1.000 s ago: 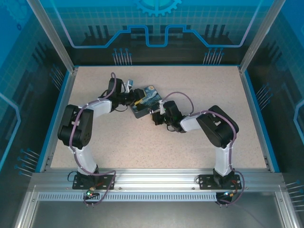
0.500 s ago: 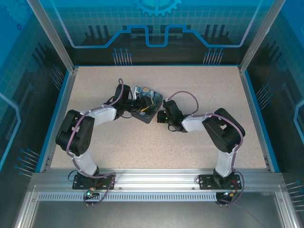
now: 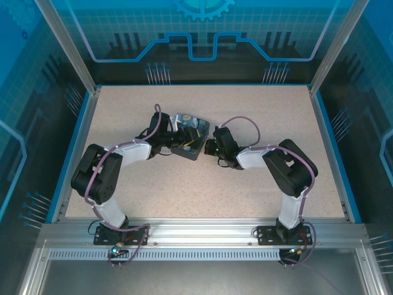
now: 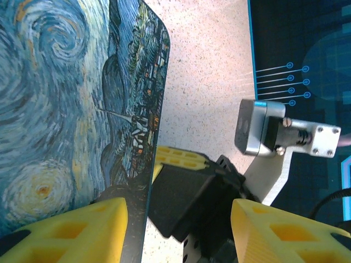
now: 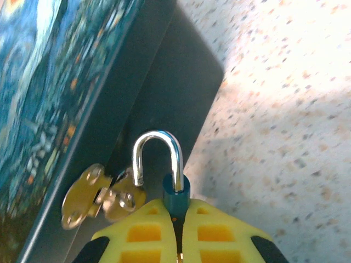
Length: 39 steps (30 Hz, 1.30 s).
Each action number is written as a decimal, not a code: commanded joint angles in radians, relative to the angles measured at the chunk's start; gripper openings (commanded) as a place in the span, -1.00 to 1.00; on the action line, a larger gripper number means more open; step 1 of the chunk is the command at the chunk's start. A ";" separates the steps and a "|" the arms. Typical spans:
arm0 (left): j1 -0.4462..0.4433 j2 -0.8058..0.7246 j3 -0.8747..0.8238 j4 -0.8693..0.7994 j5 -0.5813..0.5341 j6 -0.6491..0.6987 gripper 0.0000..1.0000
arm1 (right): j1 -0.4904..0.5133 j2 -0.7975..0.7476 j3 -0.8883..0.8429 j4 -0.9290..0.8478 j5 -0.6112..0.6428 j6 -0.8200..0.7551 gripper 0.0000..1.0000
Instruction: Unlock the padlock with the key
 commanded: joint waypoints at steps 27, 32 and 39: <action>0.126 -0.316 0.009 -0.312 -0.020 0.154 0.51 | -0.021 -0.439 -0.158 -0.630 -0.368 -0.174 -0.99; 0.184 -0.478 -0.005 -0.358 -0.071 0.178 0.67 | 0.039 -0.377 -0.128 -0.673 -0.382 -0.119 -0.99; 0.279 -0.677 -0.048 -0.503 -0.123 0.224 0.78 | 0.039 -0.273 -0.118 -0.643 -0.380 -0.057 -0.95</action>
